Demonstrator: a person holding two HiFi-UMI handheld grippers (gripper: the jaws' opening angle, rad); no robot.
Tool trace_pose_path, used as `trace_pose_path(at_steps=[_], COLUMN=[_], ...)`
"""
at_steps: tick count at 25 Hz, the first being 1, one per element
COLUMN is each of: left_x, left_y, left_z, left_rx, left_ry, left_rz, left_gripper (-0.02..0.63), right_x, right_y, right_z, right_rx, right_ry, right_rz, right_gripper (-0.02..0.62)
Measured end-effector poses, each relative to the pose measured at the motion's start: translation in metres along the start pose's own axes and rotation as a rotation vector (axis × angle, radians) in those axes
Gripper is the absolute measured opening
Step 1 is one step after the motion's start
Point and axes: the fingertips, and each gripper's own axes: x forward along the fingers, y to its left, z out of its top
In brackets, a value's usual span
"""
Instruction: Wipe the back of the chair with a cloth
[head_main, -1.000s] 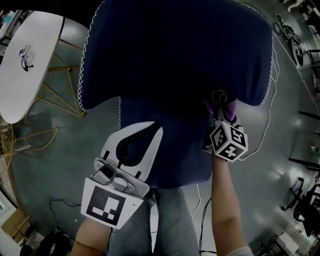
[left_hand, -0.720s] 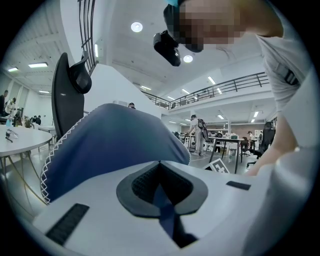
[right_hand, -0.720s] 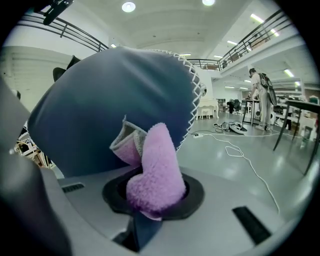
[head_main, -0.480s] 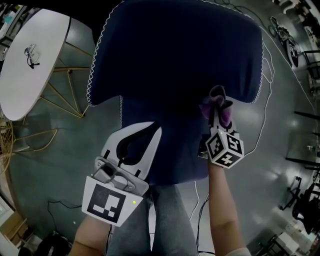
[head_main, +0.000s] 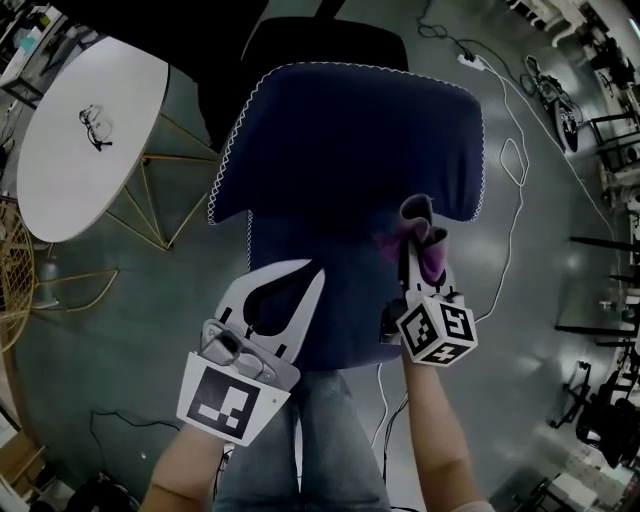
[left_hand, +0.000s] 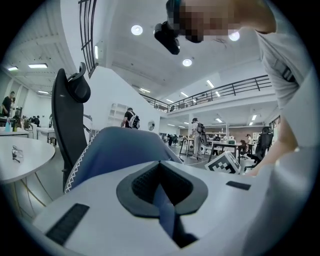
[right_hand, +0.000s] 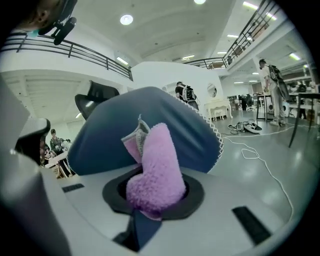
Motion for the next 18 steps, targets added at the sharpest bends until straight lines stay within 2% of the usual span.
trace_pose_path(at_steps=[8, 12, 18], left_x=[-0.021, -0.033, -0.041], left_y=[-0.002, 0.001, -0.005], left_z=[0.057, 0.081, 0.114], left_rx=[0.065, 0.003, 0.028], left_ry=[-0.039, -0.061, -0.079], left_rz=[-0.02, 0.011, 0.001], left_gripper=[0.012, 0.012, 0.012], right_x=[-0.042, -0.064, -0.098], right_y=[0.041, 0.053, 0.078], right_z=[0.067, 0.102, 0.143], right_rx=[0.01, 0.004, -0.025], right_ry=[-0.068, -0.101, -0.136], right_rz=[0.034, 0.042, 0.082], right_gripper=[0.075, 0.075, 0.075])
